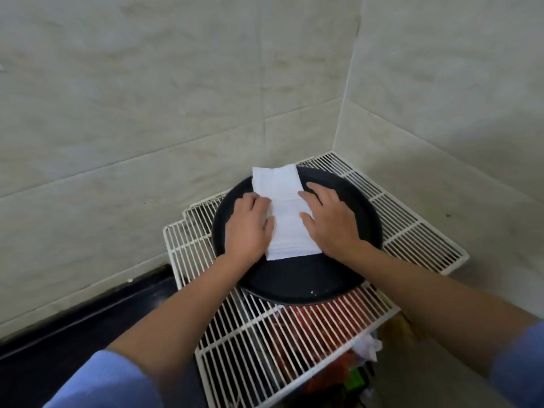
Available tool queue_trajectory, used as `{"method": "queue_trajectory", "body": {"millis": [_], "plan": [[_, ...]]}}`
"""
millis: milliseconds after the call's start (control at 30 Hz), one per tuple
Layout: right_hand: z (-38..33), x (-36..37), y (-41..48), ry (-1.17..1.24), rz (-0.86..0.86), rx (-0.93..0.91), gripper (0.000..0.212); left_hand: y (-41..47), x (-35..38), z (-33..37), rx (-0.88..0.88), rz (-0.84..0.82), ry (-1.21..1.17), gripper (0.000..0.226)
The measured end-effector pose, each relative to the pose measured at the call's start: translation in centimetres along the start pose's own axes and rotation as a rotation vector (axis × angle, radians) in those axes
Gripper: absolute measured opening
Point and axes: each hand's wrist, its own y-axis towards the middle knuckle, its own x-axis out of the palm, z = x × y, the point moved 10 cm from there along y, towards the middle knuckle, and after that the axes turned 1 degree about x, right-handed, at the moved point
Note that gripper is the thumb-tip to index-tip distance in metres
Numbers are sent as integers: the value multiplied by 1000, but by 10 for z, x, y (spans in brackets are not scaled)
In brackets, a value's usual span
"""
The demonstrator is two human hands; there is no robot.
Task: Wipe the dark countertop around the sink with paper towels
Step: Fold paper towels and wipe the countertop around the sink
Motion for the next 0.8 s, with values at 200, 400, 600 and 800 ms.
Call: {"method": "queue_trajectory", "body": {"millis": [200,400,600,800], "plan": [[-4,37,-18,-15,-286,-91,53,-22,27,-1,108,-202,181,55],[-12,30,-13,-104,-356,-118,54,-36,3,-4,-37,-190,117,52],[-85,-17,3,34,-141,-263,39,-110,-75,-46,-224,-19,152,28],[-259,-22,-45,222,-164,-595,31,-251,-167,-115,-528,32,294,23]]}}
